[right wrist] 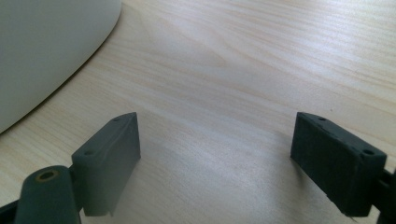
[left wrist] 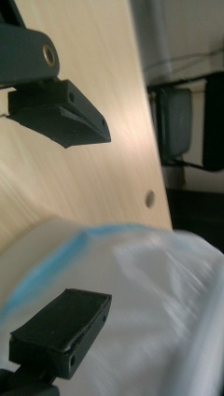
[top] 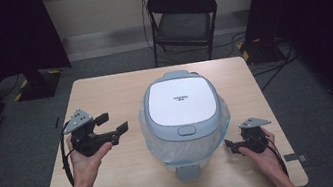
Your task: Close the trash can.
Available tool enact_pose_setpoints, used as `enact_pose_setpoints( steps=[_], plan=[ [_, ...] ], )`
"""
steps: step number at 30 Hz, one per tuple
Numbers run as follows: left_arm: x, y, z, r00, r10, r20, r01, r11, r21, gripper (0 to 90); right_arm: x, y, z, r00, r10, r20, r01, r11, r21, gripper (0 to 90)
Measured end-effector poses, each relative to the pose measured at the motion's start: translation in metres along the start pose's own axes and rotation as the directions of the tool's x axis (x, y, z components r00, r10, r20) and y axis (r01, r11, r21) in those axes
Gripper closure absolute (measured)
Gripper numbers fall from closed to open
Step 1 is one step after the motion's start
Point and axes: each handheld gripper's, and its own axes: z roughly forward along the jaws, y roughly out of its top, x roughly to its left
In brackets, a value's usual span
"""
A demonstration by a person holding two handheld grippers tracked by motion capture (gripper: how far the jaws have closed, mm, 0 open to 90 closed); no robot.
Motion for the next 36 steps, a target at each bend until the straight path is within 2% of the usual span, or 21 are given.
enact_pose_setpoints(
  steps=[1,4,6,8,10,13,15,16,17,20,22,25,26,28,29,30,31,33,36],
  plan=[
    [0.004,-0.006,0.0,0.9998,-0.016,-0.011,0.016,0.9998,0.008,18.6,0.0,0.0,0.0,1.0,-0.001,0.0,0.001,1.0,0.0,14.6],
    [0.013,-0.025,0.0,0.9983,-0.03,-0.049,0.032,0.998,0.055,18.5,0.0,0.0,0.0,1.0,0.0,0.0,0.0,1.0,0.0,14.6],
    [0.02,-0.037,0.0,0.9966,-0.045,-0.069,0.05,0.9953,0.083,18.2,0.0,0.0,0.0,1.0,0.0,0.0,0.0,1.0,0.0,14.6],
    [0.028,-0.048,0.0,0.9934,-0.081,-0.081,0.089,0.9916,0.094,18.1,0.0,0.0,0.0,1.0,-0.001,0.0,0.001,1.0,0.0,14.6],
    [0.034,-0.058,0.0,0.9905,-0.092,-0.103,0.104,0.9876,0.118,18.1,0.0,0.0,0.0,1.0,-0.001,0.0,0.001,1.0,0.0,14.6],
    [0.043,-0.072,0.001,0.9847,-0.127,-0.119,0.144,0.978,0.151,18.2,0.0,0.0,0.0,1.0,-0.001,0.0,0.001,1.0,0.0,14.6],
    [0.048,-0.082,0.003,0.983,-0.125,-0.134,0.149,0.9707,0.188,19.1,0.0,0.0,0.0,1.0,0.0,0.0,0.0,1.0,0.0,14.6],
    [0.051,-0.089,0.004,0.9801,-0.137,-0.144,0.165,0.9646,0.206,19.1,0.0,0.0,0.0,1.0,0.0,0.0,0.0,1.0,0.0,14.6],
    [0.052,-0.092,0.005,0.9792,-0.144,-0.143,0.172,0.9626,0.21,19.1,0.0,0.0,0.0,1.0,-0.002,0.0,0.002,1.0,-0.001,14.6],
    [0.054,-0.106,0.008,0.9775,-0.103,-0.184,0.149,0.9536,0.261,19.3,0.0,0.0,0.0,1.0,0.0,0.0,0.0,1.0,0.0,14.6],
    [0.054,-0.113,0.011,0.9764,-0.103,-0.19,0.154,0.9475,0.28,19.2,0.0,0.0,0.0,1.0,-0.001,0.001,0.001,1.0,0.0,14.6],
    [0.054,-0.122,0.013,0.9739,-0.1,-0.204,0.155,0.9477,0.279,20.8,0.0,0.0,0.0,1.0,0.0,0.0,0.0,1.0,0.0,14.6],
    [0.054,-0.125,0.014,0.9737,-0.091,-0.209,0.15,0.947,0.284,20.7,0.0,0.0,0.0,1.0,0.0,0.0,0.0,1.0,0.0,14.6],
    [0.056,-0.13,0.016,0.9681,-0.057,-0.244,0.132,0.9434,0.304,20.7,0.0,0.0,0.0,1.0,0.0,0.001,0.0,1.0,0.0,14.6],
    [0.055,-0.133,0.016,0.9677,-0.049,-0.247,0.121,0.951,0.285,20.1,0.0,0.0,0.0,1.0,0.0,0.001,0.0,1.0,0.0,14.6],
    [0.053,-0.134,0.016,0.9683,-0.031,-0.248,0.103,0.9532,0.284,18.8,0.0,0.0,0.0,1.0,-0.001,0.0,0.001,1.0,0.0,14.6],
    [0.052,-0.135,0.017,0.969,-0.011,-0.247,0.085,0.9529,0.291,18.7,0.0,0.0,0.0,1.0,0.0,0.0,0.0,1.0,0.0,14.6],
    [0.05,-0.135,0.019,0.9663,0.023,-0.256,0.058,0.9512,0.303,18.6,0.0,0.0,0.0,1.0,0.0,0.0,0.0,1.0,0.0,14.6],
    [0.048,-0.135,0.02,0.964,0.042,-0.263,0.045,0.9477,0.316,16.8,0.0,0.0,0.0,1.0,-0.001,0.0,0.001,1.0,0.0,14.6]
  ],
)
